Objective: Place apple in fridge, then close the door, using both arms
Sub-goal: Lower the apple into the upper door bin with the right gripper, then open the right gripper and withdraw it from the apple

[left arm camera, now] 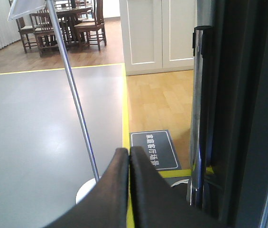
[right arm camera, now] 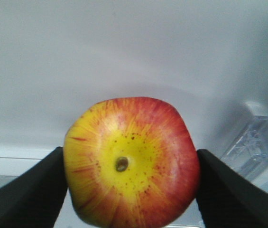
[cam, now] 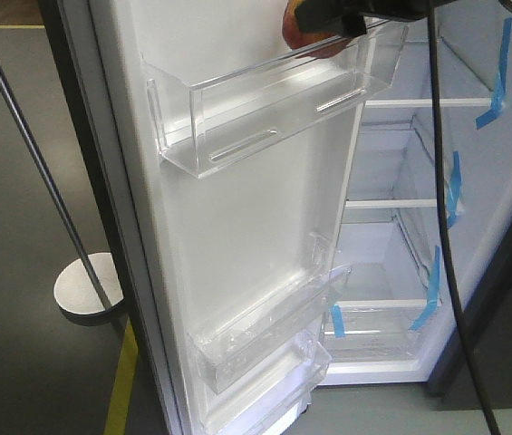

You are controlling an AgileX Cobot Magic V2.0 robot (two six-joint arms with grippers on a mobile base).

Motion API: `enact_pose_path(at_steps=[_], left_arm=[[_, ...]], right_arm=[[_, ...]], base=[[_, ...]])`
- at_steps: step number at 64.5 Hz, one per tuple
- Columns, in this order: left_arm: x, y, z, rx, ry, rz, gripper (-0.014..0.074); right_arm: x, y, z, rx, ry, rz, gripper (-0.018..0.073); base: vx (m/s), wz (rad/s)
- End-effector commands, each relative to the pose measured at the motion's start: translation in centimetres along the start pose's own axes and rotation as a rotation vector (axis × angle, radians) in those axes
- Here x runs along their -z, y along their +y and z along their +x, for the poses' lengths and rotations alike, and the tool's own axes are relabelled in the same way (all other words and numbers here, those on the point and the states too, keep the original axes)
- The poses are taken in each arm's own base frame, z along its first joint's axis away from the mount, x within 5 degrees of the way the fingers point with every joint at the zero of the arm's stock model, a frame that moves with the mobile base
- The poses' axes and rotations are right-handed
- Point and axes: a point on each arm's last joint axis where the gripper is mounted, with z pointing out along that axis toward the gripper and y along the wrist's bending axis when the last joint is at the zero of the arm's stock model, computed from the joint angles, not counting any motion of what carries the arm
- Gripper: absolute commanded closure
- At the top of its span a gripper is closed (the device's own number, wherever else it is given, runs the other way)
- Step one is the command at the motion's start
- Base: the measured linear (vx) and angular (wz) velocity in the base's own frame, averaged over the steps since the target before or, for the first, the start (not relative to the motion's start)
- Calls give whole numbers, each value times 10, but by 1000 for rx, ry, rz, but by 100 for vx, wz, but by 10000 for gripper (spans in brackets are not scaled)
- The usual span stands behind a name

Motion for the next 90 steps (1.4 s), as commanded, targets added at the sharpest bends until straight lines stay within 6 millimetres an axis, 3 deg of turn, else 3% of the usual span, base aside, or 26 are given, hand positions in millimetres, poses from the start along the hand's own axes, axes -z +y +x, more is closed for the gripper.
enact_pose_path(at_steps=[1, 15, 23, 34, 48, 67, 90], left_arm=[[0, 0, -1, 14, -67, 4, 602], [0, 0, -1, 14, -67, 4, 602], [0, 0, -1, 14, -67, 4, 602], [0, 0, -1, 14, -67, 4, 602], [0, 0, -1, 14, -67, 4, 602], [0, 0, -1, 14, -67, 4, 602], [0, 0, -1, 14, -67, 4, 602]], right_arm=[[21, 10, -20, 14, -140, 24, 148], [19, 11, -21, -30, -149, 22, -47], [20, 11, -22, -45, -150, 21, -104], [27, 14, -23, -50, -162, 19, -94], [62, 22, -28, -21, -198, 37, -50], [91, 22, -9, -13, -6, 157, 13], [127, 30, -6, -101, -16, 217, 50]], base=[[0, 0], [0, 0], [0, 0], [0, 0], [0, 0], [0, 0], [0, 0]])
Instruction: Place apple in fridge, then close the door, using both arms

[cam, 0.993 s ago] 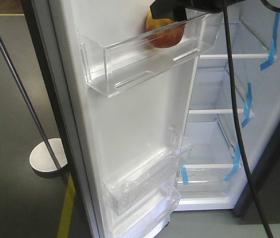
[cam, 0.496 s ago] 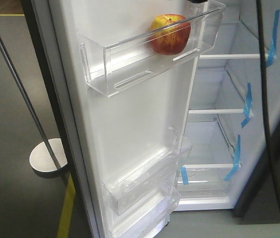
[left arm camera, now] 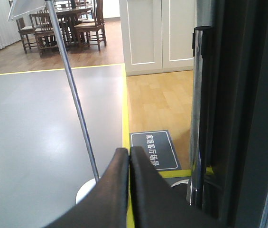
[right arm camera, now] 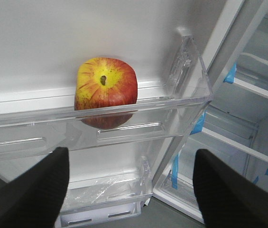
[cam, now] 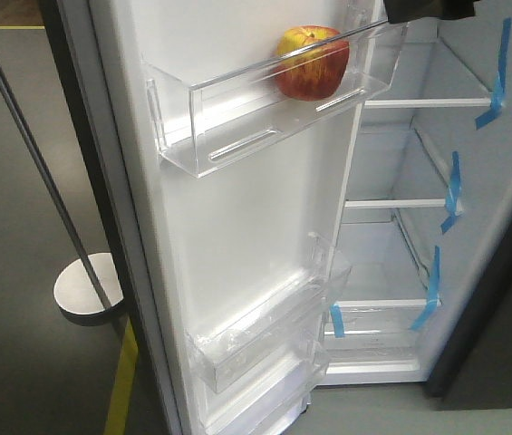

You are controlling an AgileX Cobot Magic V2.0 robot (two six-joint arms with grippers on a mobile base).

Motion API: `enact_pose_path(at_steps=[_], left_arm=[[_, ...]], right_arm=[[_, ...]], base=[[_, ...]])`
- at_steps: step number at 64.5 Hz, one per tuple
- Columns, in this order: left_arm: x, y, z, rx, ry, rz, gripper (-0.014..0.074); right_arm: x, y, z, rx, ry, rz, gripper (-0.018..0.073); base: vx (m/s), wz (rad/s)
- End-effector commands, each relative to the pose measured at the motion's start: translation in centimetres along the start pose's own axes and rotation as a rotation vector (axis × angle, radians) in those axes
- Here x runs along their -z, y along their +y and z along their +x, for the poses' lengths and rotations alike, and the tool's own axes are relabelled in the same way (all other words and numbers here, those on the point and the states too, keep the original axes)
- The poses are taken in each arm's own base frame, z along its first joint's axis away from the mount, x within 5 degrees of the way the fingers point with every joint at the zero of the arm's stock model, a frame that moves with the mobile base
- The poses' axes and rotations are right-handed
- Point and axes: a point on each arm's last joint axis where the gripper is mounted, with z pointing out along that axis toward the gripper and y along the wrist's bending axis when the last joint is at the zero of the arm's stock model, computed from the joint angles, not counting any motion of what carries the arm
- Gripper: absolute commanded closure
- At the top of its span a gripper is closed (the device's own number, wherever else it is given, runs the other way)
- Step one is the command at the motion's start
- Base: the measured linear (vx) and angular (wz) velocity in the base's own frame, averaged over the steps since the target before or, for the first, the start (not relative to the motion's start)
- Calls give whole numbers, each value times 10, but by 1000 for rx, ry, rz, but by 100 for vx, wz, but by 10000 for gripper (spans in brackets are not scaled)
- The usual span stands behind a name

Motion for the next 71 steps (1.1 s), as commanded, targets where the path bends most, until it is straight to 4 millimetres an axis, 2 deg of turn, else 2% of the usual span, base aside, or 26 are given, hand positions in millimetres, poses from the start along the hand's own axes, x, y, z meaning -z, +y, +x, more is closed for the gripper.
enact_pose_path(at_steps=[1, 18, 30, 43, 62, 71], left_arm=[[0, 0, -1, 14, -67, 4, 602], [0, 0, -1, 14, -67, 4, 602], [0, 0, -1, 14, -67, 4, 602], [0, 0, -1, 14, -67, 4, 602], [0, 0, -1, 14, -67, 4, 602], [0, 0, -1, 14, -67, 4, 602]], right_arm=[[33, 1, -6, -19, -117, 27, 51], [62, -5, 3, -60, -118, 145, 51], [85, -5, 16, -65, -135, 199, 51], [84, -2, 65, -99, -127, 224, 51], [55, 7, 163, -191, -57, 190, 51], [49, 11, 202, -210, -16, 183, 51]], base=[[0, 0], [0, 0], [0, 0], [0, 0], [0, 0], [0, 0]])
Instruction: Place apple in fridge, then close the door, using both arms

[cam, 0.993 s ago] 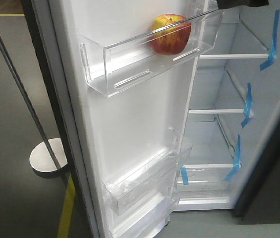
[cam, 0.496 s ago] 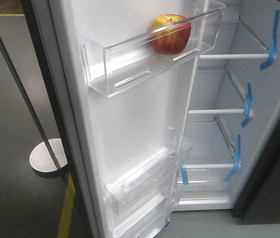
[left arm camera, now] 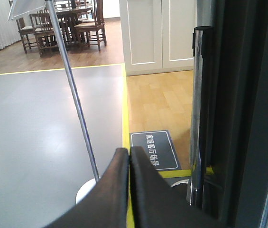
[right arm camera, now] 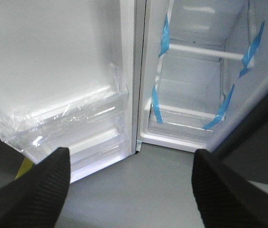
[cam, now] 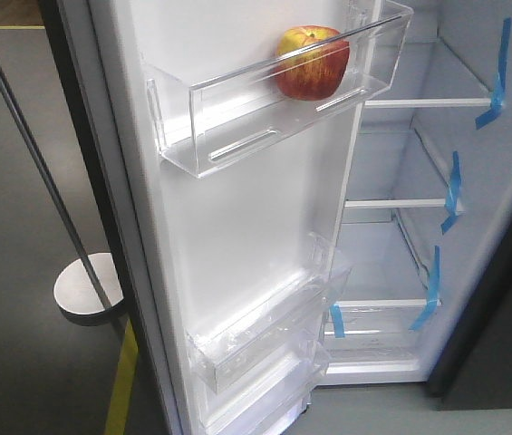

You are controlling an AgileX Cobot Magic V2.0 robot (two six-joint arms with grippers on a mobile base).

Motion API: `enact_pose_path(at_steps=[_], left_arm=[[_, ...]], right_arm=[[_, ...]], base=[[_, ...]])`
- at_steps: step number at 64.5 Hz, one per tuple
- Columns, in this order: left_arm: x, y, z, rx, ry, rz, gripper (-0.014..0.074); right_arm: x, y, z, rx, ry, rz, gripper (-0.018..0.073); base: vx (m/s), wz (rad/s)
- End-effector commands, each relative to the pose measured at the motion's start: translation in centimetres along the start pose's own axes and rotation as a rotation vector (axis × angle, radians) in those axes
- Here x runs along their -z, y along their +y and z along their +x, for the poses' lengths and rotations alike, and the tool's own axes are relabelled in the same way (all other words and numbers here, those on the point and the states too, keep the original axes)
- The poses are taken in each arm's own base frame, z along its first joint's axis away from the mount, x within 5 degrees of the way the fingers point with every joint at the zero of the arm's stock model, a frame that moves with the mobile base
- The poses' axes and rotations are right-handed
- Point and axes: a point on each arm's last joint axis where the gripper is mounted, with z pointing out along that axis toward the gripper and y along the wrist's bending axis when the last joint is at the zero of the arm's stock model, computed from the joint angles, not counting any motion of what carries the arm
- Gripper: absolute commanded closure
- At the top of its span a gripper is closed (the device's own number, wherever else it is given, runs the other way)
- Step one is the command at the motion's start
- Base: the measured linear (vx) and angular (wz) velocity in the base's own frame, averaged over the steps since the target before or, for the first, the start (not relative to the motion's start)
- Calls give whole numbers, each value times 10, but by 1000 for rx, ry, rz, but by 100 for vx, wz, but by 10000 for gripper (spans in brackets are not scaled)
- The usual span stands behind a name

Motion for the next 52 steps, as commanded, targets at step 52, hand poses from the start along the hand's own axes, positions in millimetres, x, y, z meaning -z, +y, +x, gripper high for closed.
enact_pose_path(at_steps=[52], left_arm=[[0, 0, -1, 14, -67, 4, 602]], right_arm=[[47, -6, 98, -58, -232, -81, 51]], base=[[0, 0]])
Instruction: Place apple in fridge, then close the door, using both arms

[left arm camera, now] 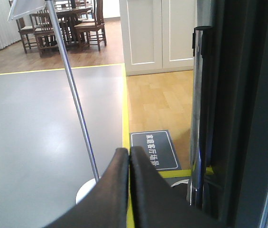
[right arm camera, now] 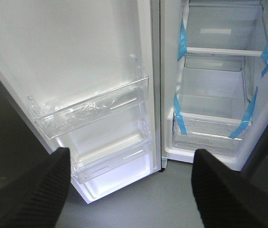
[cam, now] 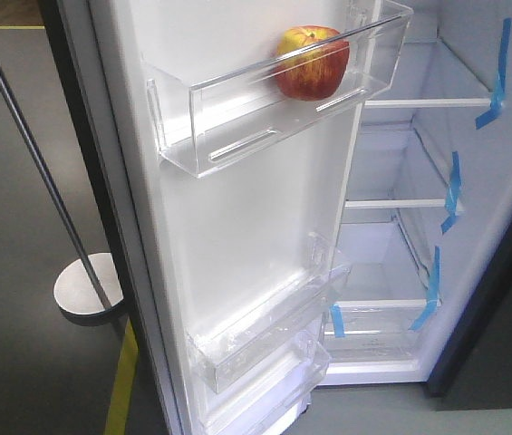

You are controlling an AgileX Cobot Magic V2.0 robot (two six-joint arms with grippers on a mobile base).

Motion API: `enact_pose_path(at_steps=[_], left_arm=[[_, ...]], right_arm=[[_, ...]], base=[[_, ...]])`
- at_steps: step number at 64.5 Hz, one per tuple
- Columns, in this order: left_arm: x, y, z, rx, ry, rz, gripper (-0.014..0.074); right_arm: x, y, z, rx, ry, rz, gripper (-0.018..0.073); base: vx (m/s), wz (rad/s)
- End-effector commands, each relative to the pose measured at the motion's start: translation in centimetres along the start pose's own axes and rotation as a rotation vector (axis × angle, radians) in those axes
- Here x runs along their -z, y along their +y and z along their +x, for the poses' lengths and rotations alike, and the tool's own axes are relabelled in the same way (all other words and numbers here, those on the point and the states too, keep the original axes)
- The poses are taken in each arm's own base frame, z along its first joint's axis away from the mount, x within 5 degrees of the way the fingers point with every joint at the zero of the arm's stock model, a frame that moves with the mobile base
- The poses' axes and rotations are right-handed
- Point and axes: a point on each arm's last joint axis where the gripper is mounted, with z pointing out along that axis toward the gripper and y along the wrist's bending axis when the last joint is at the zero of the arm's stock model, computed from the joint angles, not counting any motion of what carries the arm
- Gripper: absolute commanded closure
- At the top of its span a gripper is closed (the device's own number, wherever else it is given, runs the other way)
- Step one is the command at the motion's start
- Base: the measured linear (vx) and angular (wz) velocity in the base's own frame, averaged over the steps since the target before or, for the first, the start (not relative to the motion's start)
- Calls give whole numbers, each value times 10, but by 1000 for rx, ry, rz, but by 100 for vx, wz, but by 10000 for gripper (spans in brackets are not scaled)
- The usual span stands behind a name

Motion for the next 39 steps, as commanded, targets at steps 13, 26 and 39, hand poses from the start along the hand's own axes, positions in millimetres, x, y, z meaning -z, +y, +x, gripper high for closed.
enact_pose_path(at_steps=[13, 26, 39], left_arm=[[0, 0, -1, 14, -67, 4, 602], [0, 0, -1, 14, -67, 4, 602], [0, 0, -1, 14, -67, 4, 602]], right_arm=[[2, 0, -9, 18, -52, 7, 51], [2, 0, -9, 18, -52, 7, 51], [2, 1, -9, 18, -53, 7, 51]], base=[[0, 0], [0, 0], [0, 0]])
